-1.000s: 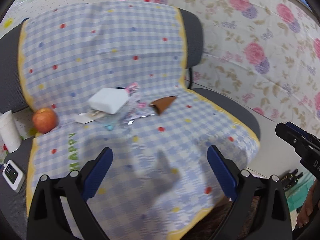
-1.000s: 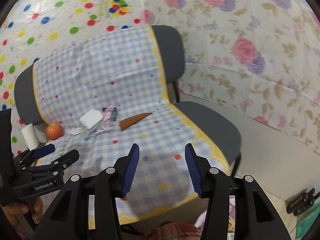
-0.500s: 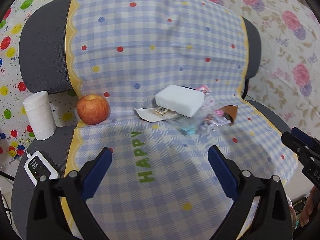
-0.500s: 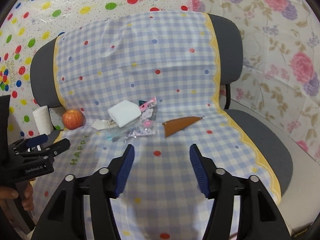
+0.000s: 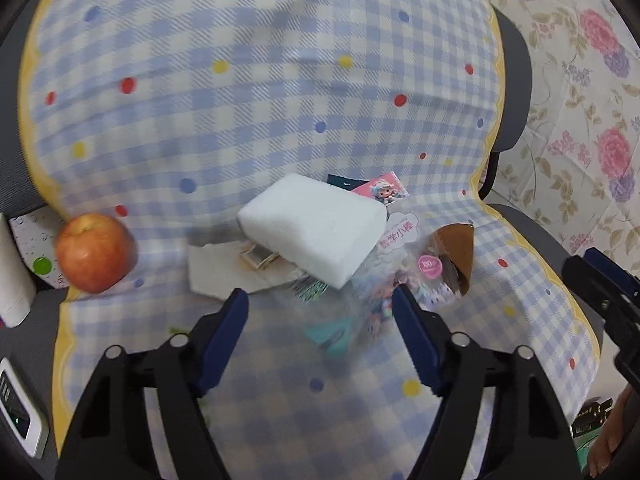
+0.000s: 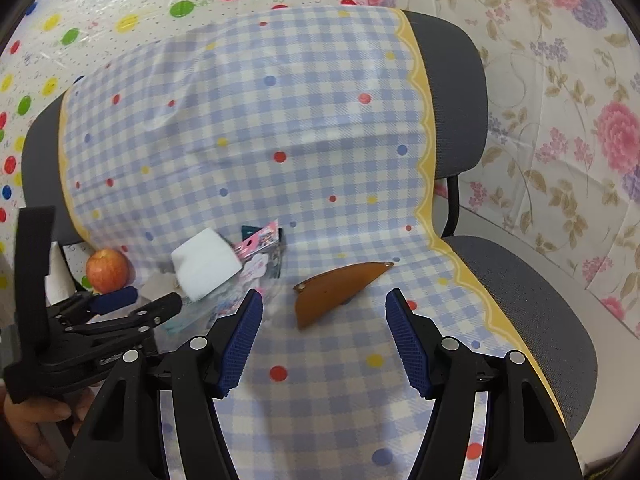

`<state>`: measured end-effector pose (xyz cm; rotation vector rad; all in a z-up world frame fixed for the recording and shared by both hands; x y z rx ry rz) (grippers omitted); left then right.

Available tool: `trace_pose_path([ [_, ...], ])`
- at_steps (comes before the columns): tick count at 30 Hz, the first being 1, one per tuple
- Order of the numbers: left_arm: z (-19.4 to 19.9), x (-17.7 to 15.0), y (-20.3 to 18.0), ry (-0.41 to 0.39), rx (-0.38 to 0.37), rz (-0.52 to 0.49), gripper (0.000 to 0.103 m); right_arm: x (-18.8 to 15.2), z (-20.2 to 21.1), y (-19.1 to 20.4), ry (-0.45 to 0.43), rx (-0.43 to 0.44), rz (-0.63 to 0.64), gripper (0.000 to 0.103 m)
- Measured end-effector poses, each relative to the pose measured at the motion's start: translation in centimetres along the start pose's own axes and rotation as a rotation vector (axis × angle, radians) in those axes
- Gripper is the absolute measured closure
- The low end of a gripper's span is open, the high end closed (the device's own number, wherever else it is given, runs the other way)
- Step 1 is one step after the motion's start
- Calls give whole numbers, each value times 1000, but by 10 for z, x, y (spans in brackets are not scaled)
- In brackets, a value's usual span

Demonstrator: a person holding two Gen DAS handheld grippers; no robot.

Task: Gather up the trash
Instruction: 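Grasp the white sponge with the left gripper while the right gripper grasps the clear packet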

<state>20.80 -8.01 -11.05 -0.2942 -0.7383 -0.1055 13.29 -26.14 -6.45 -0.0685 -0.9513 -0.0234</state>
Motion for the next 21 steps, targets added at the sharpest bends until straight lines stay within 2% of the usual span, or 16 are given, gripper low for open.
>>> trace_pose_path([
  [4,-30,11,-4,45,5,0,44,1,-7,-9,6,5,-20,38],
  [6,-38,15,-8,59,-5,-10,56,0,-9,-11,10,7,-24,38],
  [7,-40,16,-9,61,-10,-13,71,-1,-10,-12,13,8,-25,38],
  [8,-40,18,-10,59,-15,-19,74,-1,-10,-11,16,10,-26,38],
  [14,0,15,-8,-26,-22,-61,79,-4,-6,-1,20,37,-15,38],
  [21,61,-6,31,-110,30,-40,79,-9,-14,23,53,92,13,38],
])
Point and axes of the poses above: each gripper's, at about its wrist camera, not at the fingertips, and z roughly against the way its jaws point, y to its left, x to its top, the point moved 5 cm from there along -z, roughly the way its jaws point, and after that the axes turned 9 degrees about z, right-handed, at the moved point
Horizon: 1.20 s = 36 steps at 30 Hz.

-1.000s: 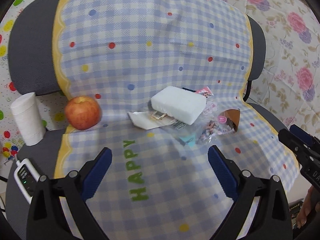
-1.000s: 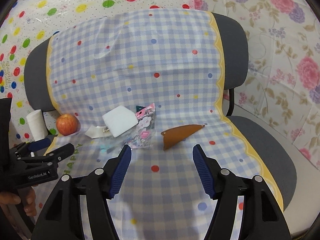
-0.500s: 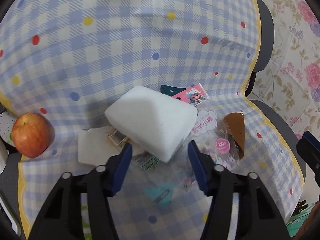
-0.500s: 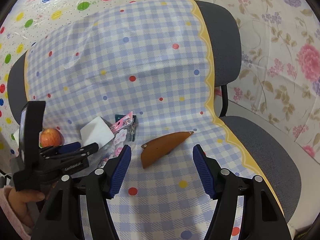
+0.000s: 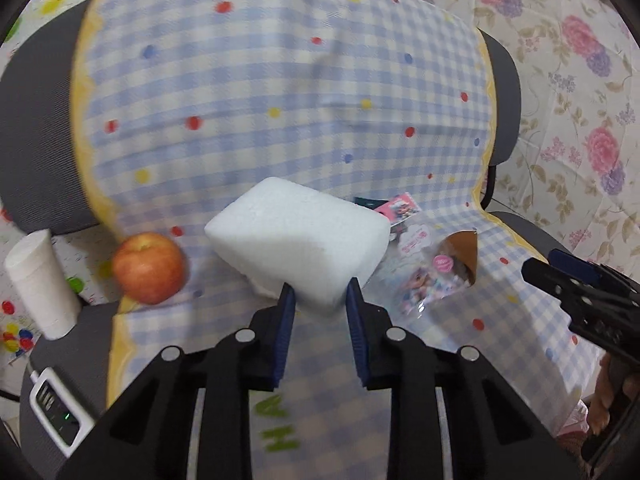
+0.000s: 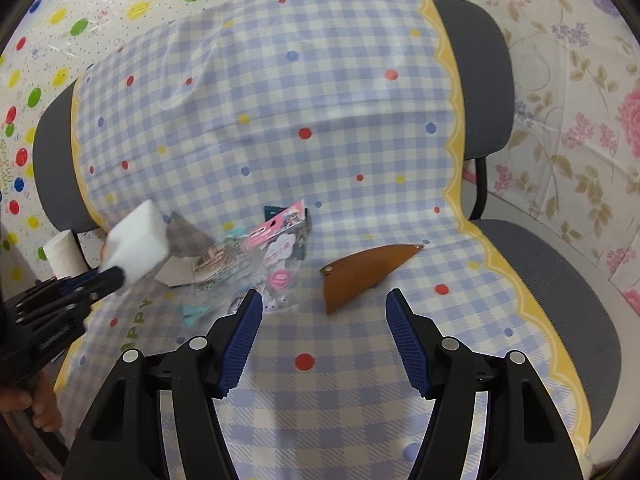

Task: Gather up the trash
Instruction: 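Grasp the white sponge with the left gripper while the right gripper grasps the clear packet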

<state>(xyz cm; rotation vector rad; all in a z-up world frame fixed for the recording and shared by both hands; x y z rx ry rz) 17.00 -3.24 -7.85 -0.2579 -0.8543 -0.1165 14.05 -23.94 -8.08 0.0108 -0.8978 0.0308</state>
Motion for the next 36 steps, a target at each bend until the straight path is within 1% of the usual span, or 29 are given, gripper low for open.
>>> trace_pose_path([
  [3,9,-6,17,-13,38,16,79,-2,-10,10,18,24,5,39],
  [4,9,-7,22,-12,46,19,79,-2,-14,14,25,35,9,44],
  [6,8,-9,29,-5,48,33,79,-3,-21,25,42,65,20,49],
  [9,4,-11,36,-2,50,49,79,-2,-30,41,52,98,45,49],
  [12,2,-13,38,4,41,55,78,1,-37,53,56,114,70,49],
  [15,-2,-18,37,19,25,54,79,4,-44,47,57,89,53,48],
  [20,-9,-23,33,34,9,47,78,9,-63,19,81,35,1,48],
  [23,-13,-22,31,36,7,45,78,8,-74,10,100,49,-38,48],
  [25,-15,-21,30,39,5,46,78,5,-83,9,126,75,-50,48],
  [30,-18,-21,27,48,8,41,78,2,-90,10,132,102,-71,42],
  [32,-19,-21,27,49,11,40,78,3,-87,10,125,130,-90,46],
  [34,-18,-20,26,48,11,38,78,5,-84,14,119,153,-81,69],
  [35,-18,-19,26,47,13,36,78,6,-83,16,120,170,-76,75],
  [36,-17,-19,25,45,15,36,78,7,-80,20,117,186,-68,90],
])
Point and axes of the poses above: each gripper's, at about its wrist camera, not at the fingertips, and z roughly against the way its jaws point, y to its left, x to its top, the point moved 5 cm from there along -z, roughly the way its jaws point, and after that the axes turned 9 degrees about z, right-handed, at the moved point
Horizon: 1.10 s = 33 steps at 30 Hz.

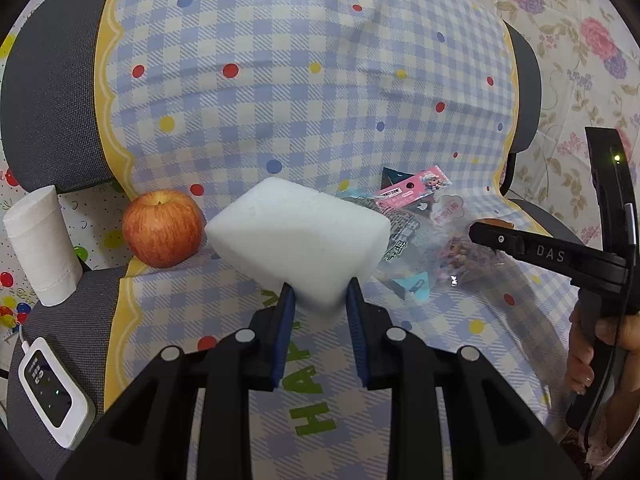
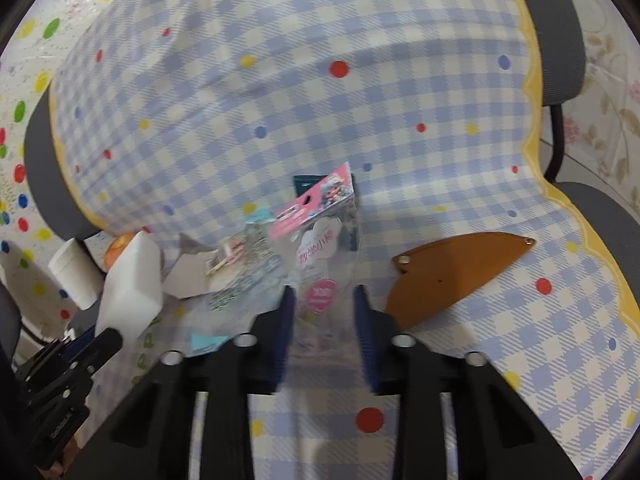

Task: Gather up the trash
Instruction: 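Grasp the white sponge with the left gripper while the right gripper grasps the clear packet, then carry the sponge and clear packet to the bin and open both grippers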

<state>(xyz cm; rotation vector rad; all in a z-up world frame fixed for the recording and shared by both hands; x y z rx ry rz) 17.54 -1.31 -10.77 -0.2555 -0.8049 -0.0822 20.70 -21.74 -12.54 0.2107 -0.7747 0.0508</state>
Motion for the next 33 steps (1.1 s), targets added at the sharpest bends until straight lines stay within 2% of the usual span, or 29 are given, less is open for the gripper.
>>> trace_pose_path([
  [1,2,1,-1,-2,1,0,78,1,1,3,-3,6,7,101],
  [5,13,7,-4,-26,11,-15,78,12,27,13,-95,-9,38,103],
  [8,29,15,-6,-62,17,-27,78,23,60,15,-185,-61,51,103],
  [12,51,21,-17,-110,-8,-43,78,23,98,18,-244,-129,96,103],
  [19,65,6,-52,-107,-76,-96,78,-4,124,21,-231,-179,144,103],
  [24,73,-8,-78,-96,-122,-134,78,-32,148,20,-203,-246,199,103],
  [33,95,-39,-128,-89,-225,-221,78,-72,204,8,-223,-322,152,103],
])
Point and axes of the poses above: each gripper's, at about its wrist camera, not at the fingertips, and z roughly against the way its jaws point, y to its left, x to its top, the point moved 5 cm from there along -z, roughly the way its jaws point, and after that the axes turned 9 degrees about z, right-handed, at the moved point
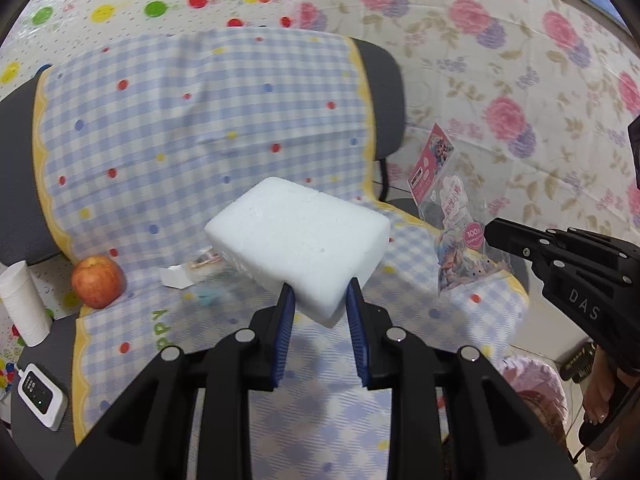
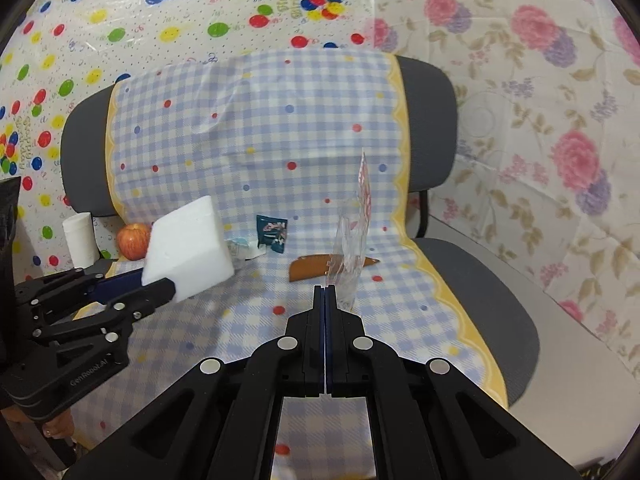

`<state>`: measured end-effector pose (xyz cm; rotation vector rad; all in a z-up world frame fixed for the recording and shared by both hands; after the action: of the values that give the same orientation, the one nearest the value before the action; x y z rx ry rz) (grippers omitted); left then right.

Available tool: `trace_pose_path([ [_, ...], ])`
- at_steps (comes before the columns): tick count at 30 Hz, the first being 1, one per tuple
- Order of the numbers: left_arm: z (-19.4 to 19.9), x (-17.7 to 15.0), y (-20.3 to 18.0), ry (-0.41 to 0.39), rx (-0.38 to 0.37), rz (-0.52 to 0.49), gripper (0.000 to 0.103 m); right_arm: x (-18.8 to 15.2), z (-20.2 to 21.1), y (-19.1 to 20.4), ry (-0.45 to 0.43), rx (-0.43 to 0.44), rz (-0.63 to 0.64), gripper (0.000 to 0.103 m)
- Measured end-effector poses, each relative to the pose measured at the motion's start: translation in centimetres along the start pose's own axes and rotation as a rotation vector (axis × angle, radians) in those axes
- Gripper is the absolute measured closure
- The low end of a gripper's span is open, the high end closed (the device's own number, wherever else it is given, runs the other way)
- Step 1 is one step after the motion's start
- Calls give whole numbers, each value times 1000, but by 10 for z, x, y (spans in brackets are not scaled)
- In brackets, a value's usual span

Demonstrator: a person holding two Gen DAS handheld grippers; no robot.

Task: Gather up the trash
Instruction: 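Carry the sponge and clear packet to the bin and open both grippers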

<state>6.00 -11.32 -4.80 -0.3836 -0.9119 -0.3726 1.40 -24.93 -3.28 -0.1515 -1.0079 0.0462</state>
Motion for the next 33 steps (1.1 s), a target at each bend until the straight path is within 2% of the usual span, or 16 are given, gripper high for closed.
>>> trace_pose_path([
  [9,19,-20,-62,5,-125,-87,78,-28,78,-27,-17,-115,-65,103],
  [19,41,-56,-144,34,-292,-212,78,-91,150,-64,28,-278,-164,103],
  [27,53,-81,-201,58,-412,-294,78,-125,187,-91,59,-374,-236,103],
  [33,53,-95,-234,79,-468,-338,78,-144,202,-110,73,-399,-273,103],
])
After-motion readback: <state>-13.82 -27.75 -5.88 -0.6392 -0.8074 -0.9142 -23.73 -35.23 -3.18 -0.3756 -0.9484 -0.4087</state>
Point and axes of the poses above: each gripper's, at about its wrist camera, not at the fingertips, and z roughly against the way its jaws point, y to its left, x to its top, the point moved 5 cm from there along -z, roughly the way its jaws point, and after that the axes turned 9 degrees about z, right-handed, at the moved point
